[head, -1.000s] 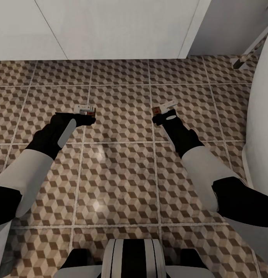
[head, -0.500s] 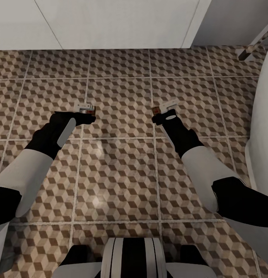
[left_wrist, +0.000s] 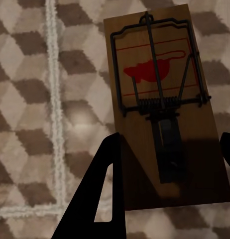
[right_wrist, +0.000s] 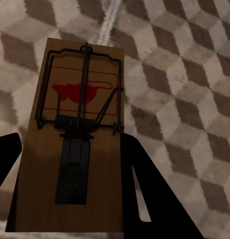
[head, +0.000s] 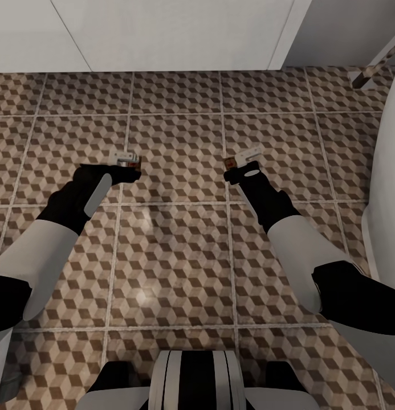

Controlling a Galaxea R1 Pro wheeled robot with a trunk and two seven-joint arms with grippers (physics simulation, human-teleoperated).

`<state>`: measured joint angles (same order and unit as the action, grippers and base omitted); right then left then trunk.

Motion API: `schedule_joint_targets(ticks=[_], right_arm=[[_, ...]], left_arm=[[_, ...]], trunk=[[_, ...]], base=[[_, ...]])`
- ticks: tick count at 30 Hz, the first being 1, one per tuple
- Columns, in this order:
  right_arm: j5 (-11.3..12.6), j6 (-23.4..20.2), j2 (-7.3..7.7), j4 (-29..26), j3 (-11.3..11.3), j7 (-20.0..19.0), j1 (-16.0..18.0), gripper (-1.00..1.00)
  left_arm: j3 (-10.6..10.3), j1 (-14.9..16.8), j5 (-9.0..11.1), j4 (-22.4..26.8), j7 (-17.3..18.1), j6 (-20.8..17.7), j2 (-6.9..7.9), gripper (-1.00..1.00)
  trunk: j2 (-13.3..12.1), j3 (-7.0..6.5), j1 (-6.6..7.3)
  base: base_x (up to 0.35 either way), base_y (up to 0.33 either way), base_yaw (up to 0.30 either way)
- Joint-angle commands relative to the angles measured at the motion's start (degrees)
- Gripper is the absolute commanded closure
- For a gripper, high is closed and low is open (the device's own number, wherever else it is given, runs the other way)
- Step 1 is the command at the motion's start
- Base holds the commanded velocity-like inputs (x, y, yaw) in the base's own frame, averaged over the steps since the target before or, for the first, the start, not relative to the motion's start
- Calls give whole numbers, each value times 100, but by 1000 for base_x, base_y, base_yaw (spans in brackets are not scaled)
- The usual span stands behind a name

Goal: Take the four mousetraps from the cabinet in the bathroom and place them on the bathroom floor. Make sure all four end up on the same floor surface, and ensure that at least two of them are either under or directly next to the same bathroom sink.

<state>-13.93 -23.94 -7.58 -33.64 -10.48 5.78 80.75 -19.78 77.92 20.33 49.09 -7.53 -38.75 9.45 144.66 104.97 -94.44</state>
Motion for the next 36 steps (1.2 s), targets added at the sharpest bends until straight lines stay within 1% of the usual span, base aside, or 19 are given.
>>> schedule_joint_targets(ticks=[1, 7, 13, 29, 36], right_arm=[[-22, -38, 2, -4, -24, 20, 3, 100], [-22, -33, 5, -3, -24, 20, 3, 100], [-22, -32, 10, -3, -24, 20, 3, 100], [-14, -32, 2, 15, -24, 20, 3, 100], [-9, -29, 4, 26, -24, 13, 3, 100]], left_arm=[[-30, 4, 58, 33, -56, -18, 10, 100], [-34, 4, 58, 110, -56, -22, 12, 100], [-35, 4, 58, 86, -56, -26, 19, 100], [-35, 4, 58, 64, -56, -18, 21, 100], [-42, 4, 58, 90, -61, -18, 14, 100]], trunk=[[1, 3, 1], [1, 3, 1], [1, 3, 1], [1, 3, 1], [1, 3, 1]], base=[[0, 0, 0], [0, 0, 0], [32, 8, 0], [239, 176, 0], [77, 39, 0]])
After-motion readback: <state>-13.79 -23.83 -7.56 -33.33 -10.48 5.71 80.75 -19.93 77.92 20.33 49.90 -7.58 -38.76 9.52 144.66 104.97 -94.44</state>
